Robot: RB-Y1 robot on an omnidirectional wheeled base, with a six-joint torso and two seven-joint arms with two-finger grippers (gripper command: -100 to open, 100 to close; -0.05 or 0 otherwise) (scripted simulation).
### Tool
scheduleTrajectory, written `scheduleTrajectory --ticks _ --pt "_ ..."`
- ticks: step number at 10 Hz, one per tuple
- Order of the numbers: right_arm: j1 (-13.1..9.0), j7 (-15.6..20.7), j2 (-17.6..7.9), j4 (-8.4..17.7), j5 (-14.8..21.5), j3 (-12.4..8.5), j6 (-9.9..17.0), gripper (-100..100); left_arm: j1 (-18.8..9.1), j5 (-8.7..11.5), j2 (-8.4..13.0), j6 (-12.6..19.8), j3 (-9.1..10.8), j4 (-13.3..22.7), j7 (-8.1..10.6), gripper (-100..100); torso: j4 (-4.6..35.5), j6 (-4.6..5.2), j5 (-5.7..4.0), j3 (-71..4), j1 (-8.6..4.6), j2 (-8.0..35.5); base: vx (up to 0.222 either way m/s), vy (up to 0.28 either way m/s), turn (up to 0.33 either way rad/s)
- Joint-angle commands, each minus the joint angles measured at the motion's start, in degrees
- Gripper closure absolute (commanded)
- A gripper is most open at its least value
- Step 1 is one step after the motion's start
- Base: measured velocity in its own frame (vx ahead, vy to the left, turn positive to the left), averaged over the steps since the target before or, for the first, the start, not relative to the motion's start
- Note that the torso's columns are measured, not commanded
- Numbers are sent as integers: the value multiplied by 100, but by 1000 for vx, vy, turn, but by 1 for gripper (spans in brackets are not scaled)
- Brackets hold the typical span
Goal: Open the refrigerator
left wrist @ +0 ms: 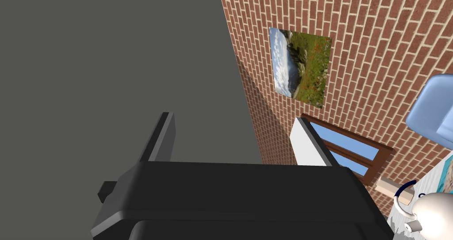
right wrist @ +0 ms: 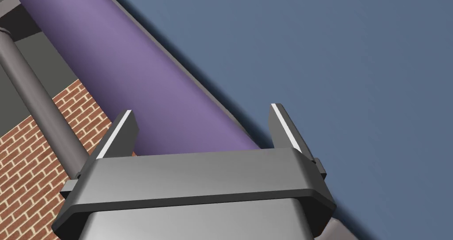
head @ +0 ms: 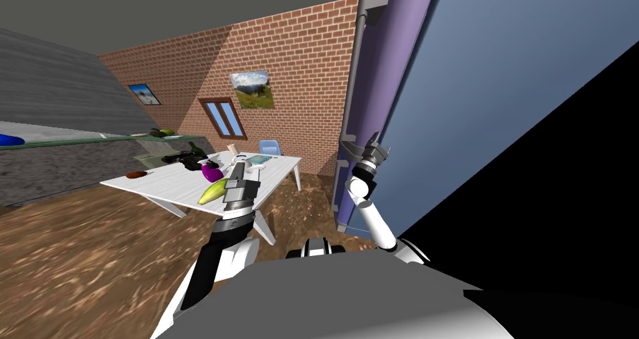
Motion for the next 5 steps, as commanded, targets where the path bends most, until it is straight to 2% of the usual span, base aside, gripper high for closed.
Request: scheduleTrajectory --ticks 1,2,3,4,5 --pt "-268 -155 46 130 -422 91 -172 -100 0 0 0 0 0 0 0 0 1 4 0 3 0 4 14 -53 139" --pt "-268 -155 46 130 -500 91 -172 -100 0 0 0 0 0 0 0 0 1 0 -1 1 -3 2 11 -53 85" --pt "-444 -252 82 214 -738 138 -273 -100 0 0 0 0 0 0 0 0 0 4 -2 1 -4 2 15 -51 172" --pt "-444 -252 82 214 -782 138 -273 -100 0 0 0 0 0 0 0 0 -1 0 -1 -1 -1 -2 16 -44 73" --pt "-611 -346 129 293 -1002 183 -370 -100 1 0 0 0 0 0 0 0 -1 5 0 -1 0 -2 15 -42 109"
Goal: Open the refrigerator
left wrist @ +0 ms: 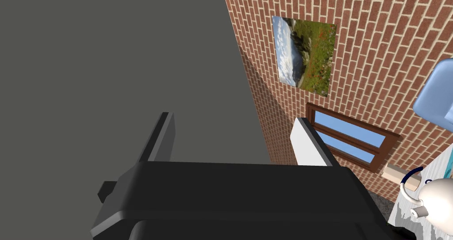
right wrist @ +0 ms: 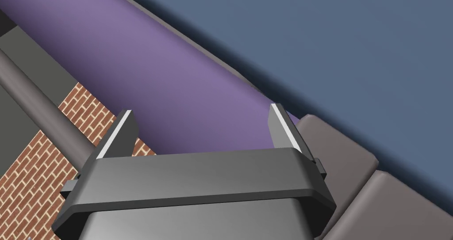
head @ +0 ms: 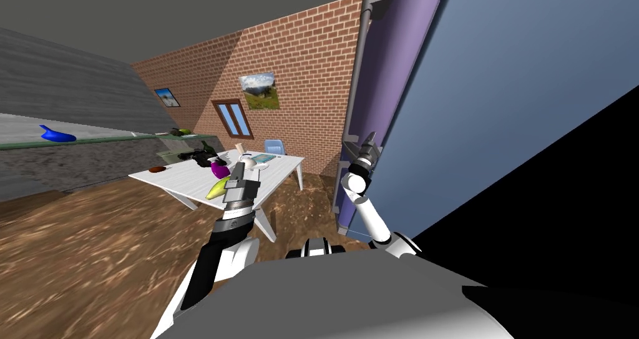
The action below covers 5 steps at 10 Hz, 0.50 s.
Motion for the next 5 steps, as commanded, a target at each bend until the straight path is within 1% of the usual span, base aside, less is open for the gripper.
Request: scheduleTrajectory --ticks 1,2,3,4,5 --pt "-204 -107 50 100 -336 43 -109 -100 -1 0 0 0 0 0 0 0 0 -16 6 -14 -2 -13 -3 -34 67" --pt "-364 -196 110 174 -565 87 -202 -100 -1 0 0 0 0 0 0 0 -6 -14 6 -31 -6 -35 -14 -47 98" --pt "-364 -196 110 174 -595 87 -202 -100 -1 0 0 0 0 0 0 0 -11 -26 7 -51 -15 -59 -8 -44 82" --pt "-515 -281 184 244 -827 127 -290 -100 -1 0 0 0 0 0 0 0 -16 -22 6 -67 -20 -82 6 -46 132" --pt "-515 -281 184 244 -839 127 -290 -100 -1 0 0 0 0 0 0 0 -26 -33 5 -86 -24 -107 1 -35 80"
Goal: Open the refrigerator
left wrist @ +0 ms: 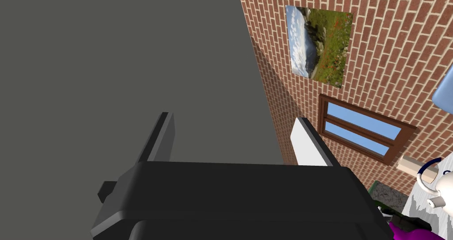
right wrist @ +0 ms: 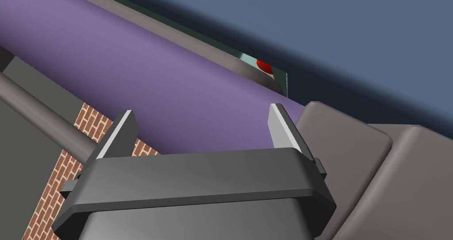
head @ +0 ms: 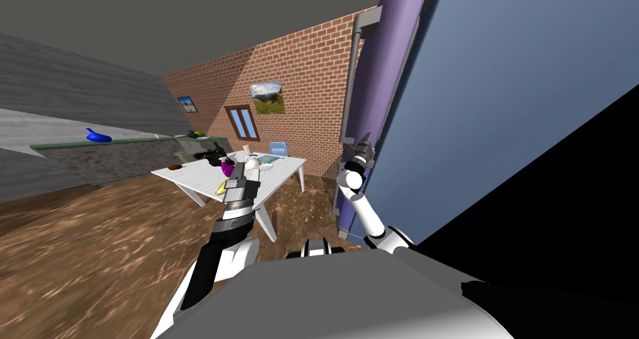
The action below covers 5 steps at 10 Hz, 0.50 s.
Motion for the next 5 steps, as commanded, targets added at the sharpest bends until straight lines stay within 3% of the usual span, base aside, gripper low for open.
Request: scheduleTrajectory --ticks 1,5 --pt "-281 -121 107 130 -388 31 -78 -100 0 0 0 0 0 0 0 0 -2 7 -2 -14 -9 -17 2 -24 88" --pt "-526 -258 340 245 -792 97 -220 -100 0 0 0 0 0 0 0 0 -13 8 -12 -62 -56 -78 -2 -42 107"
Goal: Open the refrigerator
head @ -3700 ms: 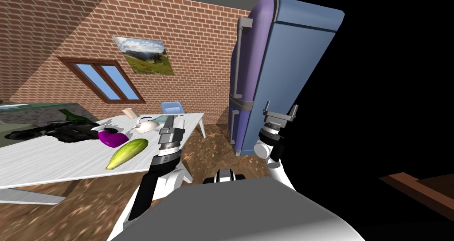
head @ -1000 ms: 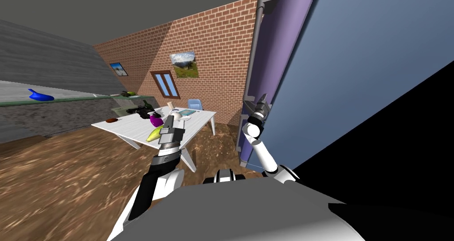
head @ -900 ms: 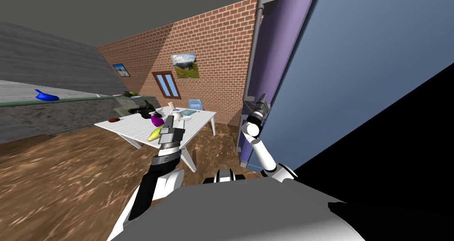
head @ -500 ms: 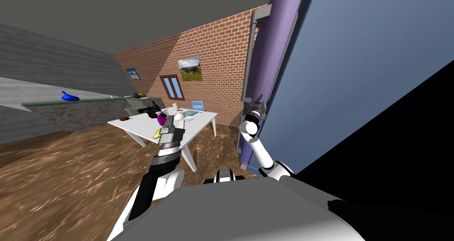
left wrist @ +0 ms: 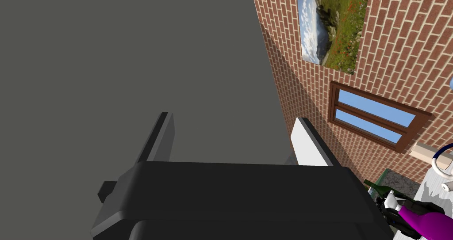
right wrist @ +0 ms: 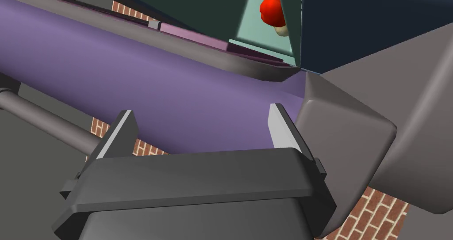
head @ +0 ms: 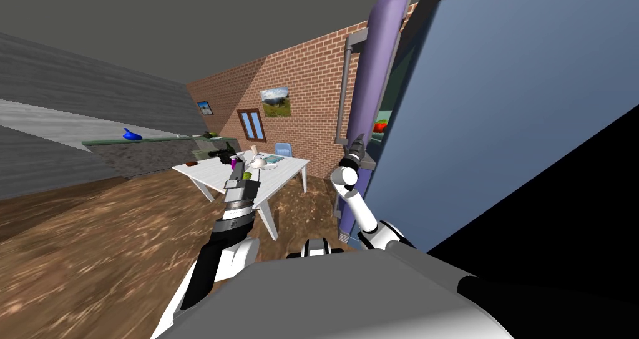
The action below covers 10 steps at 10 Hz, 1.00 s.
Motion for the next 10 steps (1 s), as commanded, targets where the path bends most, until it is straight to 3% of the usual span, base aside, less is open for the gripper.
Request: scheduleTrajectory --ticks 1,6,9,10 --pt "-213 -123 150 87 -345 -13 -17 -100 0 0 0 0 0 0 0 0 -3 17 -10 0 -16 -1 -5 -29 77" --pt "-477 -271 1016 213 -770 59 -169 -100 1 0 0 0 0 0 0 0 -57 45 -52 37 -32 21 24 -42 80" --pt "-857 31 998 173 -802 56 -118 -100 1 0 -1 0 0 0 0 0 -27 46 -35 59 -10 56 10 8 39" --pt "-768 -36 1033 134 -805 128 -125 -100 1 0 -1 0 0 -1 0 0 6 56 -27 53 -18 61 2 19 42"
